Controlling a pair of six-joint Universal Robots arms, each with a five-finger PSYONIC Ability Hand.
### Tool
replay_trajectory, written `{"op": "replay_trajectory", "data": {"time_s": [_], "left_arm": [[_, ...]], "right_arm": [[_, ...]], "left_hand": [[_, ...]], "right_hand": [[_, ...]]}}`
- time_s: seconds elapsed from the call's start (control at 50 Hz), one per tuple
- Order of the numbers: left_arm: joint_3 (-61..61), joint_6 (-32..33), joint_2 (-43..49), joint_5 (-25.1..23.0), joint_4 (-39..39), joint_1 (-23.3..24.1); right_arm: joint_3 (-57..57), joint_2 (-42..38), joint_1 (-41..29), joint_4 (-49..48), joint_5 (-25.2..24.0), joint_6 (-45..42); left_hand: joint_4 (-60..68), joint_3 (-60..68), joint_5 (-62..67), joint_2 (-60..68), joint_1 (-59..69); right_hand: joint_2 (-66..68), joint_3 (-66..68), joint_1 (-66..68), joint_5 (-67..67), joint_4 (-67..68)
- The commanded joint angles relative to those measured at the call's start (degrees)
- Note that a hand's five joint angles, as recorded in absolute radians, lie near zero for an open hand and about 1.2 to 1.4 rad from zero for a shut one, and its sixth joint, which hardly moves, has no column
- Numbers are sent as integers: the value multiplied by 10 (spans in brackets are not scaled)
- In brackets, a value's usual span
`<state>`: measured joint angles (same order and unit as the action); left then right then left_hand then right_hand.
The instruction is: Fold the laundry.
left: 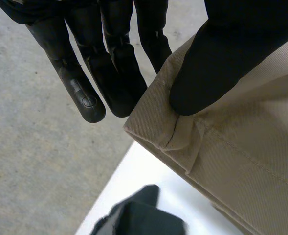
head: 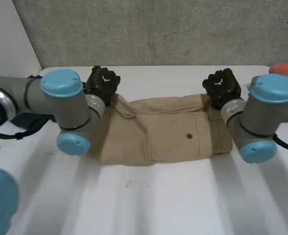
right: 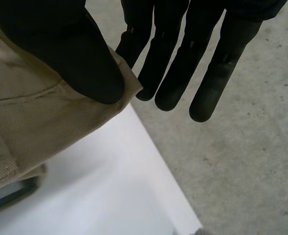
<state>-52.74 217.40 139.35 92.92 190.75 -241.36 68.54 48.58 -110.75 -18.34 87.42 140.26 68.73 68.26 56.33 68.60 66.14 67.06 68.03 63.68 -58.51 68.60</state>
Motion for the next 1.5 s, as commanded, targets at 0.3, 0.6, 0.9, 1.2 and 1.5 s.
{"op": "replay_trajectory", "data": {"time_s": [0.3, 0.6, 0.9, 1.2, 1.5], "left_arm": [[-154, -25, -105, 0, 96, 23], [-322, -112, -224, -6, 103, 26], [-317, -126, -218, -5, 105, 34], [-333, -130, -251, -5, 98, 38], [-380, -155, -304, -6, 100, 16]], "right_arm": [[47, 127, 10, 151, -62, 73], [172, 152, 116, 244, -148, 104], [184, 67, 106, 103, -152, 107], [203, 137, 187, 114, -129, 93], [147, 186, 77, 104, -157, -29]], "left_hand": [[-587, -583, -563, -586, -561], [-587, -583, -563, -586, -561], [-587, -583, -563, -586, -561], [-587, -583, -563, -586, -561], [-587, -583, -563, -586, -561]], "right_hand": [[-552, -562, -518, 567, -567], [-375, -384, -341, 389, -390], [-227, -237, -193, 242, -242], [129, 120, 163, -115, 114], [129, 120, 163, -115, 114]]}}
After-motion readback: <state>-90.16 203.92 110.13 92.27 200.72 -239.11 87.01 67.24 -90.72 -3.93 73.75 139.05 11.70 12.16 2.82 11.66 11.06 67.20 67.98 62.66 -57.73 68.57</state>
